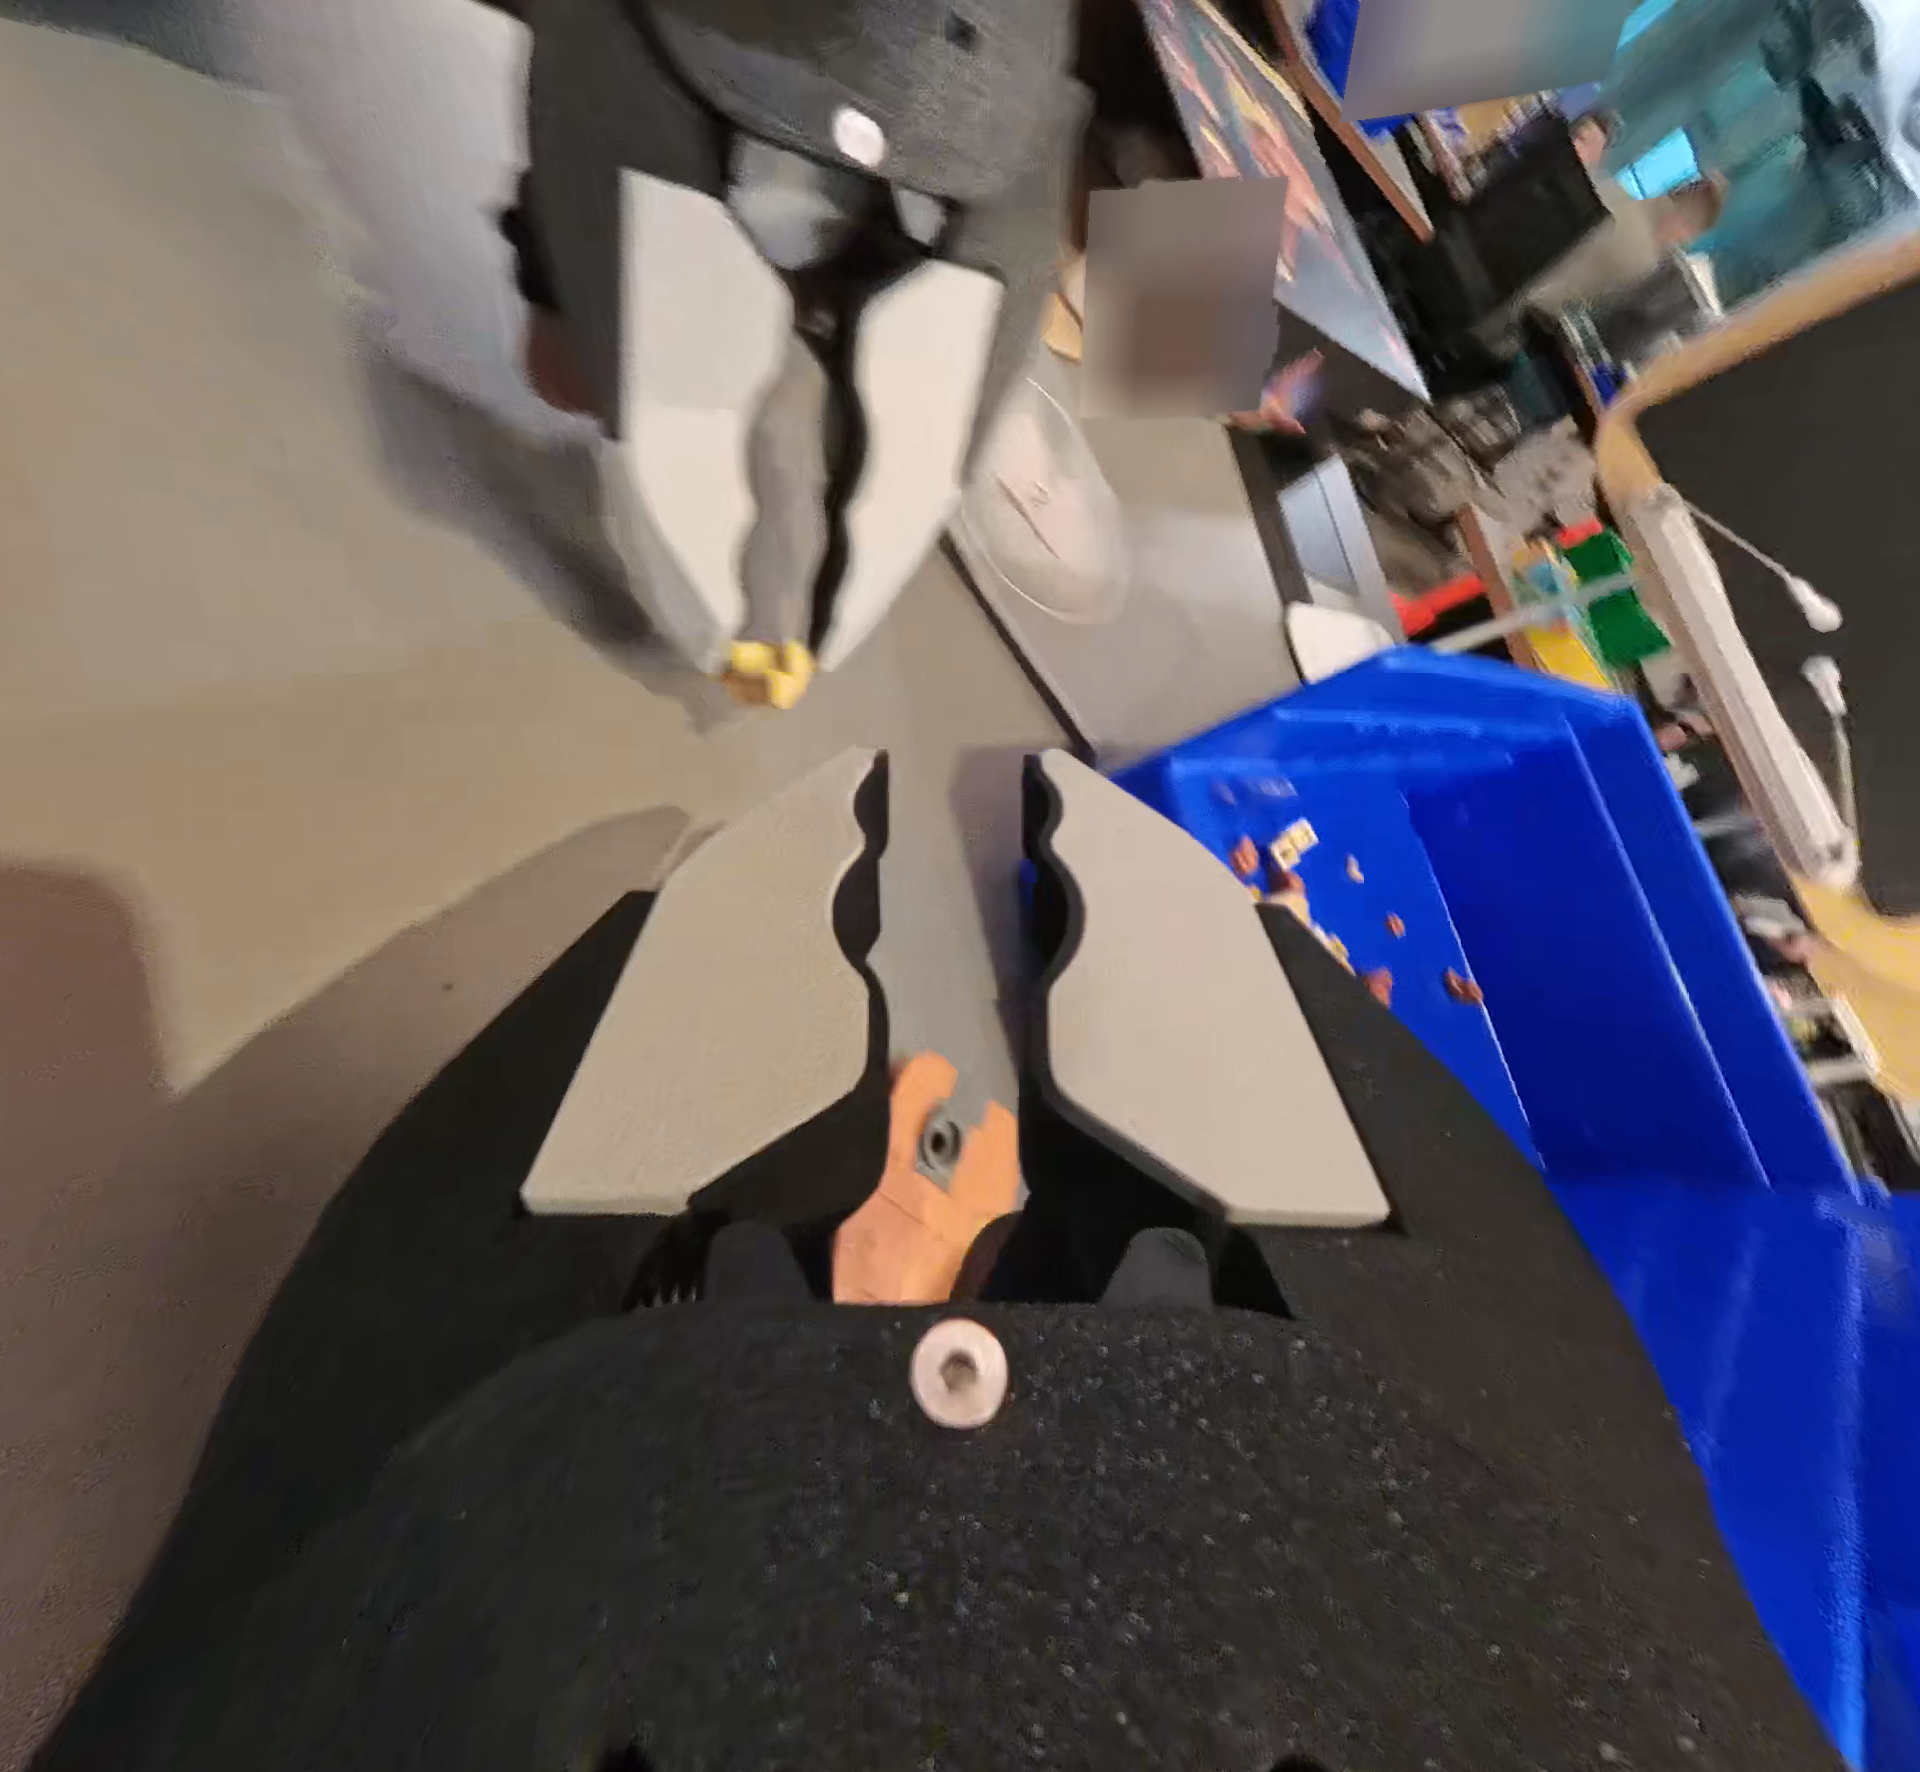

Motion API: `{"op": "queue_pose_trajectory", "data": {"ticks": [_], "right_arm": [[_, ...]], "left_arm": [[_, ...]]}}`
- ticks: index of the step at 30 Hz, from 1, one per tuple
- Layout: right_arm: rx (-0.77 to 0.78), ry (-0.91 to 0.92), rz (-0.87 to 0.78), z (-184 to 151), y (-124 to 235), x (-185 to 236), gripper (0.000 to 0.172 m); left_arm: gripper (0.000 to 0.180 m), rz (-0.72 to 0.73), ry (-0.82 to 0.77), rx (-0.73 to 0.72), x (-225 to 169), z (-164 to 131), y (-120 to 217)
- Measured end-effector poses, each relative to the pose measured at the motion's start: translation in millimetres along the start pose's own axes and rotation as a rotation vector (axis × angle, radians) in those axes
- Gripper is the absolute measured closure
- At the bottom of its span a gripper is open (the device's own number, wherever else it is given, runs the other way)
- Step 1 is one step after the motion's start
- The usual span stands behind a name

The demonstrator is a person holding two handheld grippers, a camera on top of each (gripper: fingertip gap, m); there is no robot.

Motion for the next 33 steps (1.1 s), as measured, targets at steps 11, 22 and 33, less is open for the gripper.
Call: {"op": "queue_pose_trajectory", "data": {"ticks": [11,22,33], "right_arm": [[-0.023,0.169,0.065,-6,-5,27,0.155],[-0.057,0.219,0.036,-3,-3,25,0.165],[-0.085,0.261,0.055,1,2,29,0.166]], "left_arm": [[0.158,0.248,-0.295,0.007,2,38,1],[0.159,0.271,-0.309,-0.09,0,50,12],[0.161,0.215,-0.231,-0.175,2,49,19]]}}
Point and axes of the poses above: each gripper's, where its closed fingertips meet, y back along the fingers, z out of its top, x = y × z across the jaws, the point moved 2 cm from there along y, back along the fingers, and after that the axes turned 13 degrees about -z, right-handed, at the moved point
